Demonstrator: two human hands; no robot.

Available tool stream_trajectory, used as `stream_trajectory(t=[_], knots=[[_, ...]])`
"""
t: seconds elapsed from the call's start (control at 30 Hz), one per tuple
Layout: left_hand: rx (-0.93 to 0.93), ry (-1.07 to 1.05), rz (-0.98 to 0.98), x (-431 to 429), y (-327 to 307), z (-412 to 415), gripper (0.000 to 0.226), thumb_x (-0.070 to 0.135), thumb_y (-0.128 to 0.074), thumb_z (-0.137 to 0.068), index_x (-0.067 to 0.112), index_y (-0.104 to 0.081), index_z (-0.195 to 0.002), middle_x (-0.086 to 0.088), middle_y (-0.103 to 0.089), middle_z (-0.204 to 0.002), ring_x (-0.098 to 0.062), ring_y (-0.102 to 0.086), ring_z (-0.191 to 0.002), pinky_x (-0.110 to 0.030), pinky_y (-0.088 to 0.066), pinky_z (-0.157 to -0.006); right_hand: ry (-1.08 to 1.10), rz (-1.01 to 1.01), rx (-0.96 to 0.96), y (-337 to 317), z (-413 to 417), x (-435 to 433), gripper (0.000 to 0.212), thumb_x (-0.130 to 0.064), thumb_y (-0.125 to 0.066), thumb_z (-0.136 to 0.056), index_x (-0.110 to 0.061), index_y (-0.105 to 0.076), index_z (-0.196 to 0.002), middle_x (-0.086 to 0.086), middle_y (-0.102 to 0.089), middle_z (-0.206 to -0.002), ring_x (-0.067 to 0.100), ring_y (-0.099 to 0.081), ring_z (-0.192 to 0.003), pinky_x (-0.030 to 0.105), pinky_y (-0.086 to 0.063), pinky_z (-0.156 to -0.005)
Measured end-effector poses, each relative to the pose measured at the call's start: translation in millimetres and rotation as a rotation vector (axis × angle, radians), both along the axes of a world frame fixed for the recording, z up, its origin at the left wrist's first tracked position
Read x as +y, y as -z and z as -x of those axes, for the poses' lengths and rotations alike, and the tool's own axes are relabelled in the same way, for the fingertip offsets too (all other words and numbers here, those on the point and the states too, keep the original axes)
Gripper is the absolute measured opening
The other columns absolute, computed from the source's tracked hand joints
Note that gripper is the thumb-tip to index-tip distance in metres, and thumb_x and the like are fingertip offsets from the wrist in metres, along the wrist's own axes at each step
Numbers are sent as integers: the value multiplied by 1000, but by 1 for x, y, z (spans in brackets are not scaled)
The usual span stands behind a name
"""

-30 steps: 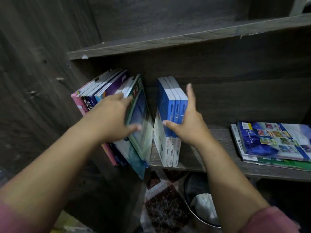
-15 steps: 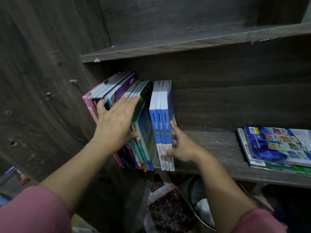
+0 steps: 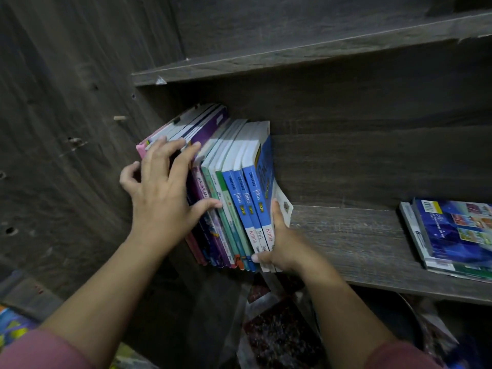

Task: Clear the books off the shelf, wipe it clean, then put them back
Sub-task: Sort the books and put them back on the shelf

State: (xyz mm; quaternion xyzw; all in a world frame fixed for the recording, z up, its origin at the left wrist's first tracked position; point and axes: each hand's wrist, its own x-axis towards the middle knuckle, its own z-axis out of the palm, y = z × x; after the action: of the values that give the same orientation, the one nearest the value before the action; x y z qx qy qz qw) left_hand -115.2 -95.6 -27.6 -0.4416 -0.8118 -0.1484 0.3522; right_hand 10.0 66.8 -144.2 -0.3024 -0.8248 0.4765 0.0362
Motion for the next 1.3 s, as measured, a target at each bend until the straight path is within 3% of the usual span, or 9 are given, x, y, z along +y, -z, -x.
stream_trajectory(t=[0.2, 0.3, 0.47, 0.63, 0.73, 0.8, 0.93, 1.17, 1.3], knots=[[18, -28, 30, 4, -2, 1, 96, 67, -76, -49, 26, -52, -132, -9, -35, -139, -28, -25, -131, -54, -27, -94, 33, 21, 97, 8, 12, -3, 142, -26, -87, -69, -52, 35, -136, -1, -51, -141, 17, -55, -116, 30, -45, -87], [42, -28, 79, 3, 3, 1, 103, 66, -81, -46, 22, -50, -134, -12, -31, -143, -33, -22, -137, -54, -27, -97, 27, -16, 85, 5, 11, -8, 153, -35, -93, -56, -50, 37, -136, -3, -48, -143, 20, -50, -124, 38, -45, -97], [33, -24, 38, 6, 8, 1, 103, 62, -84, -47, 17, -51, -133, -14, -31, -145, -36, -21, -140, -56, -27, -100, 124, -143, 155, 15, 11, -17, 142, -39, -89, -63, -50, 30, -139, -4, -54, -132, 18, -54, -113, 41, -49, -91], [22, -23, 38, 5, 8, -1, 104, 62, -84, -48, 16, -50, -134, -13, -29, -147, -35, -18, -142, -57, -26, -102, 98, -11, 277, 28, 8, -16, 137, -28, -87, -67, -59, 27, -137, -8, -43, -144, 11, -49, -120, 36, -48, -94], [5, -31, 51, 7, 8, -2, 115, 68, -83, -40, 15, -47, -136, -14, -26, -147, -34, -14, -143, -58, -25, -103, 46, 64, 246, 33, 5, -6, 146, -22, -93, -57, -57, 21, -141, -10, -40, -147, 7, -49, -120, 20, -44, -82], [-2, -40, 65, 10, 9, -2, 122, 73, -81, -35, 13, -46, -135, -16, -26, -148, -35, -13, -143, -59, -25, -102, 51, 58, 185, 36, 4, -3, 152, -26, -95, -48, -52, 21, -143, -8, -33, -152, 13, -41, -131, 29, -44, -95], [-7, -40, 66, 13, 12, 0, 124, 76, -77, -31, 12, -46, -133, -19, -28, -146, -35, -13, -141, -60, -25, -100, 91, -107, 57, 41, 10, -7, 153, -39, -93, -51, -36, 25, -147, 0, -13, -157, 28, -4, -148, 52, -18, -117], [11, 13, 69, 8, 9, 4, 118, 76, -74, -37, 13, -49, -133, -18, -29, -147, -35, -16, -141, -58, -24, -101, 62, -169, 91, 51, 20, 2, 160, -52, -92, -39, -37, 26, -146, -1, -15, -161, 19, -5, -149, 46, 8, -117], [7, 67, 3, 9, 14, 6, 114, 86, -66, -45, 12, -53, -129, -14, -28, -145, -32, -15, -142, -57, -23, -100, 37, -143, 105, 51, 20, 3, 158, -50, -91, -39, -41, 26, -145, -5, -15, -161, 16, -4, -149, 46, 10, -118]])
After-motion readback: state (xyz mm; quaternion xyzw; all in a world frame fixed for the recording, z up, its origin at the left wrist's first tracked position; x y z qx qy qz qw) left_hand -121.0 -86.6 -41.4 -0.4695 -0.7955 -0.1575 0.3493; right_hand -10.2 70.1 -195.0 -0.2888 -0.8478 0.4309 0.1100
